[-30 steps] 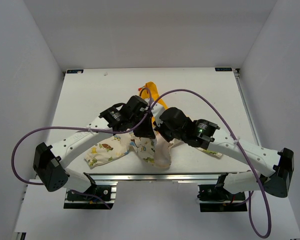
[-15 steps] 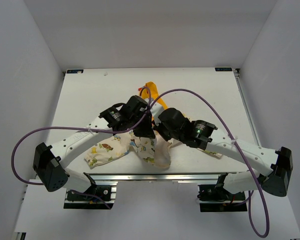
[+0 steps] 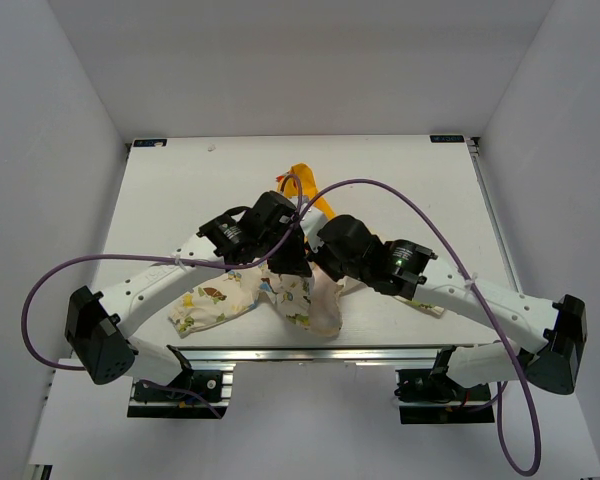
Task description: Zip up the jacket
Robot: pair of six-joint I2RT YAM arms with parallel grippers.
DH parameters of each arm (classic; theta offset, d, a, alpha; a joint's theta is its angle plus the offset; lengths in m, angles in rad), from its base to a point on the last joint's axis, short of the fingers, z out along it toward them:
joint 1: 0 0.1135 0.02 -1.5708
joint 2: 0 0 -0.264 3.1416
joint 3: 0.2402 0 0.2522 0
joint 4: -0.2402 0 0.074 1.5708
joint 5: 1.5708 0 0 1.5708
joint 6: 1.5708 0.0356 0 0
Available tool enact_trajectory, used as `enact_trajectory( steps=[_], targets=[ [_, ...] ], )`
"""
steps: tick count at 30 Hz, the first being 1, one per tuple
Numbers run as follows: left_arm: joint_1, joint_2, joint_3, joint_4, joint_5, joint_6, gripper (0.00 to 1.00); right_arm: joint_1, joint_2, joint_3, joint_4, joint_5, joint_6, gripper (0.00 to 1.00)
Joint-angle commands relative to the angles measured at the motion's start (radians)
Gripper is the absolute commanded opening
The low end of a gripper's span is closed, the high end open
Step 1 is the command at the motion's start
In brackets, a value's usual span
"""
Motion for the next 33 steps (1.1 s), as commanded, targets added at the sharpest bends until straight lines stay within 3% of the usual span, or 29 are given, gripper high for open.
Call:
enact_trajectory(
  steps=[1, 18, 20, 21, 24, 27, 31, 33],
  targets=[
    [-0.036, -0.027, -0.013, -0.044, 0.028, 0.036, 0.0, -0.002, 0.02, 0.049, 0.094, 0.014, -0.048, 0.0],
    [-0.045, -0.02, -0.016, -0.041, 0.022, 0.039, 0.0, -0.002, 0.039, 0.073, -0.002, -0.054, -0.1, 0.02],
    [-0.047, -0.02, -0.016, -0.039, 0.025, 0.039, 0.0, -0.002, 0.034, 0.062, 0.009, -0.072, -0.089, 0.05],
    [-0.047, -0.02, -0.016, -0.038, 0.025, 0.039, 0.0, 0.0, 0.036, 0.062, 0.015, -0.081, -0.074, 0.13],
    [-0.048, -0.018, -0.016, -0.038, 0.025, 0.039, 0.0, 0.0, 0.039, 0.058, 0.026, -0.103, -0.047, 0.14],
    [-0.05, -0.021, -0.014, -0.036, 0.027, 0.038, 0.0, -0.002, 0.048, 0.043, 0.054, -0.112, -0.028, 0.13],
    [-0.051, -0.027, -0.013, -0.039, 0.025, 0.039, 0.0, -0.002, 0.063, 0.039, 0.061, -0.107, -0.005, 0.0],
    [-0.053, -0.03, -0.014, -0.039, 0.025, 0.041, 0.0, 0.0, 0.063, 0.035, 0.068, -0.095, 0.0, 0.0]
  ],
)
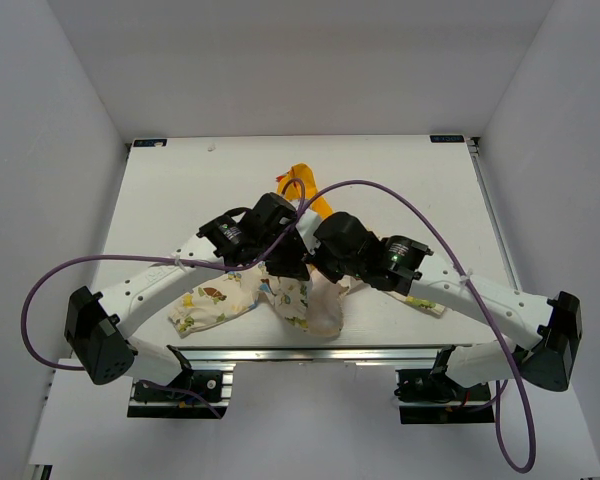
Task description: Zip up the jacket
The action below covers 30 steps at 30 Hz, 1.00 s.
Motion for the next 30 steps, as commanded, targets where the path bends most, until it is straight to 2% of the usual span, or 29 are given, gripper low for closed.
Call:
enact_trajectory(
  steps=[1, 11, 22, 25, 27, 30],
  targets=[
    [-0.048, -0.028, -0.014, -0.01, 0.02, 0.026, 0.0, 0.009, 0.027, 0.0, 0.12, -0.003, 0.016, 0.0],
    [-0.054, -0.027, -0.015, -0.006, 0.028, 0.03, 0.0, 0.01, -0.018, -0.011, 0.192, 0.204, 0.038, 0.0],
    [-0.075, -0.031, -0.023, -0.033, 0.037, 0.036, 0.0, 0.01, -0.039, -0.107, 0.513, 0.376, -0.008, 0.0],
    [-0.08, -0.031, -0.031, -0.045, 0.037, 0.035, 0.0, 0.01, -0.033, -0.112, 0.592, 0.468, -0.028, 0.0],
    [-0.08, -0.039, -0.043, -0.05, 0.037, 0.029, 0.0, 0.009, -0.015, -0.103, 0.61, 0.569, -0.024, 0.0],
    [-0.083, -0.053, -0.063, -0.05, 0.04, 0.015, 0.0, 0.009, -0.01, -0.095, 0.619, 0.623, -0.013, 0.0]
  ],
)
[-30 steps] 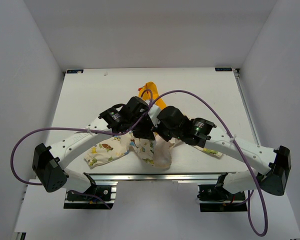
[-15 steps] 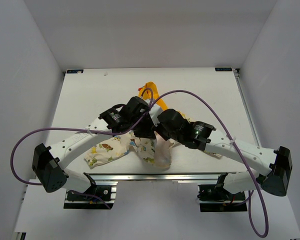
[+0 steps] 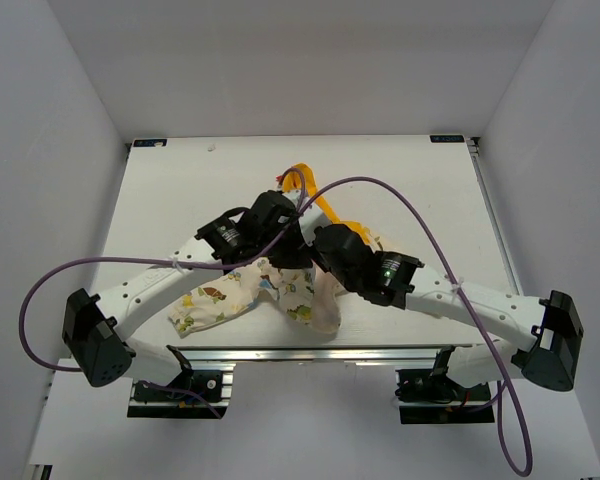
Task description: Zip up the jacket
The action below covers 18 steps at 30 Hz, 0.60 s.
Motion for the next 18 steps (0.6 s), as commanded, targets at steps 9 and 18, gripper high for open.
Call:
enact_trajectory(
  steps=[9, 18],
  targets=[
    [-0.076, -0.058, -0.053, -0.173, 0.068, 0.006, 0.0, -0.039, -0.119, -0.002, 0.158, -0.148, -0.254, 0.0],
    [-0.076, -0.059, 0.072, -0.204, -0.059, 0.075, 0.0, -0.04, -0.234, 0.003, -0.04, -0.475, -0.388, 0.0]
  ],
)
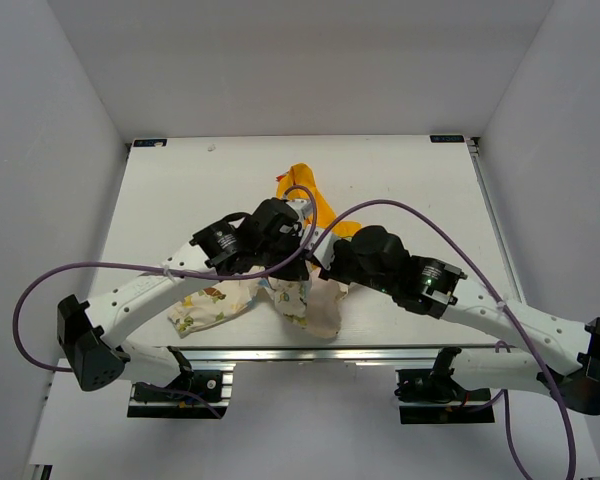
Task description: Zip up the jacket
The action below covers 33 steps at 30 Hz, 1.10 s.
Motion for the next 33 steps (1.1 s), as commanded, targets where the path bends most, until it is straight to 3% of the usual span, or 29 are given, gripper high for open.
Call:
enact_trajectory(
  steps=[1, 4, 5, 11, 12, 14, 20, 22, 29, 33],
  targets=[
    [-0.011, -0.025, 0.038, -0.079, -0.014, 0.05, 0.0, -0.012, -0.033, 0.055, 0.069, -0.031, -0.046, 0.0],
    [-0.012, -0.031, 0.053, -0.079, -0.003, 0.084, 0.0, -0.012, -0.021, 0.075, 0.101, 0.083, -0.002, 0.0],
    [-0.012, -0.038, 0.059, -0.083, -0.005, 0.091, 0.11, -0.012, 0.002, 0.095, 0.085, 0.108, 0.016, 0.0],
    [-0.014, -0.087, 0.064, -0.074, -0.06, 0.13, 0.37, -0.012, 0.065, 0.172, -0.012, 0.169, 0.147, 0.0],
    [-0.014, -0.091, 0.069, -0.077, -0.06, 0.136, 0.49, -0.012, 0.068, 0.176, -0.017, 0.16, 0.159, 0.0],
    [-0.014, -0.1, 0.076, -0.082, -0.121, 0.137, 0.62, -0.012, 0.08, 0.198, -0.046, 0.145, 0.184, 0.0],
    [-0.026, -0.111, 0.136, -0.158, -0.23, 0.153, 0.75, -0.024, 0.113, 0.251, -0.113, 0.135, 0.244, 0.0],
    [-0.041, -0.119, 0.156, -0.166, -0.285, 0.169, 0.89, -0.04, 0.123, 0.265, -0.121, 0.094, 0.253, 0.0],
    [-0.204, -0.113, 0.132, 0.005, -0.501, 0.375, 0.98, -0.096, 0.155, 0.325, -0.149, -0.047, 0.299, 0.0],
    [-0.287, -0.059, 0.132, 0.062, -0.613, 0.475, 0.98, -0.136, 0.186, 0.359, -0.188, -0.134, 0.314, 0.0]
  ],
)
